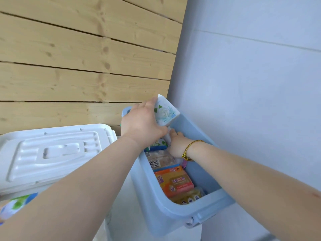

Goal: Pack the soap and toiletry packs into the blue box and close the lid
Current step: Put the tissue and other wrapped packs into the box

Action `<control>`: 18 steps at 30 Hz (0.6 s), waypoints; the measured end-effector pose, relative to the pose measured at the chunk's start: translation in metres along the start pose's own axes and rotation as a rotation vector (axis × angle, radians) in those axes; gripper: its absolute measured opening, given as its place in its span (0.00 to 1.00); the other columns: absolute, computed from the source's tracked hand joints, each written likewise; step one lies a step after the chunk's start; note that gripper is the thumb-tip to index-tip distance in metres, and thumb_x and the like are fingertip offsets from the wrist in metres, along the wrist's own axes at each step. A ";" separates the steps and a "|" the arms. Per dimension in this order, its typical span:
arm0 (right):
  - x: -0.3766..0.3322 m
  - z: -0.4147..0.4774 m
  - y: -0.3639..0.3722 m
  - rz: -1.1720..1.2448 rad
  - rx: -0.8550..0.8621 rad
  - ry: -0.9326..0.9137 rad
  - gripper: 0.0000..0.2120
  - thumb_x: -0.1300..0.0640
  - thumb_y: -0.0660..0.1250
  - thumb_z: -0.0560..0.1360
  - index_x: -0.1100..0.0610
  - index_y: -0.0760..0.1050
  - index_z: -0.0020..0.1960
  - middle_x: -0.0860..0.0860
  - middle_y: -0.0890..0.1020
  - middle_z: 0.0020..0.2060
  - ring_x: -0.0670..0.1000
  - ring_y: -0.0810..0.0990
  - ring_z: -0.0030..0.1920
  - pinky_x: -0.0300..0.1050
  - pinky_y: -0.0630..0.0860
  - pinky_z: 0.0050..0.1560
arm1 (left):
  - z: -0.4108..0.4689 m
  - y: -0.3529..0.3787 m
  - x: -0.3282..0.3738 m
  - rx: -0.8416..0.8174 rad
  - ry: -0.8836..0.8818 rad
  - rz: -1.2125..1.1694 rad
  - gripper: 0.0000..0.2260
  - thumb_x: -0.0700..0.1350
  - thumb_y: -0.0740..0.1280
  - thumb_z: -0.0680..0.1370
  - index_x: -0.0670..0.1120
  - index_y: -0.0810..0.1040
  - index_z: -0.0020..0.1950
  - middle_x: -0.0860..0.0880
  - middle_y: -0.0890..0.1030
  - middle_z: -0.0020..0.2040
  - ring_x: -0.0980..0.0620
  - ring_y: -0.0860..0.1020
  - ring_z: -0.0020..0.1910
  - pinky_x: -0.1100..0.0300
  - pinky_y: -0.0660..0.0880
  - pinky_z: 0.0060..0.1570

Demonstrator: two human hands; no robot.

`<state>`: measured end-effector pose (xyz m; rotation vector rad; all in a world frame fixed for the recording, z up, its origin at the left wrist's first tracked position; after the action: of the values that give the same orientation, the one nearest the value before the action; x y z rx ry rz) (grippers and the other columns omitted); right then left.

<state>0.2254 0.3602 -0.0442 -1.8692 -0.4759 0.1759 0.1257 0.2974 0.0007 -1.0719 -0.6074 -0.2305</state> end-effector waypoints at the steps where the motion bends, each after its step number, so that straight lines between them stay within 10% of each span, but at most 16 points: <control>1: 0.001 -0.004 -0.004 -0.004 0.008 -0.029 0.35 0.59 0.58 0.79 0.61 0.39 0.76 0.58 0.49 0.76 0.58 0.56 0.75 0.50 0.60 0.73 | -0.001 0.001 0.000 -0.005 0.004 0.009 0.36 0.52 0.69 0.69 0.53 0.55 0.74 0.53 0.70 0.68 0.51 0.66 0.68 0.59 0.63 0.47; 10: 0.017 -0.030 0.001 -0.190 -0.134 -0.146 0.33 0.65 0.58 0.78 0.64 0.43 0.76 0.57 0.41 0.77 0.55 0.61 0.74 0.47 0.63 0.72 | -0.001 0.002 -0.001 -0.031 0.014 0.033 0.36 0.51 0.68 0.70 0.53 0.55 0.74 0.52 0.71 0.67 0.50 0.67 0.67 0.59 0.62 0.46; 18: 0.016 -0.016 -0.015 -0.199 -0.191 -0.100 0.22 0.63 0.54 0.80 0.65 0.59 0.73 0.61 0.62 0.73 0.58 0.66 0.71 0.41 0.67 0.62 | 0.000 0.005 0.000 -0.013 0.020 0.041 0.36 0.50 0.69 0.69 0.53 0.57 0.73 0.52 0.72 0.66 0.50 0.67 0.66 0.59 0.62 0.47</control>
<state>0.2418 0.3565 -0.0232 -1.9913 -0.7661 0.0930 0.1280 0.2996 -0.0030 -1.0929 -0.5661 -0.2093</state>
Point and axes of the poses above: each hand's wrist, its own z-axis towards the middle knuckle, its own y-axis out of the palm, x = y × z, the point moved 3 cm from there along z, towards the middle knuckle
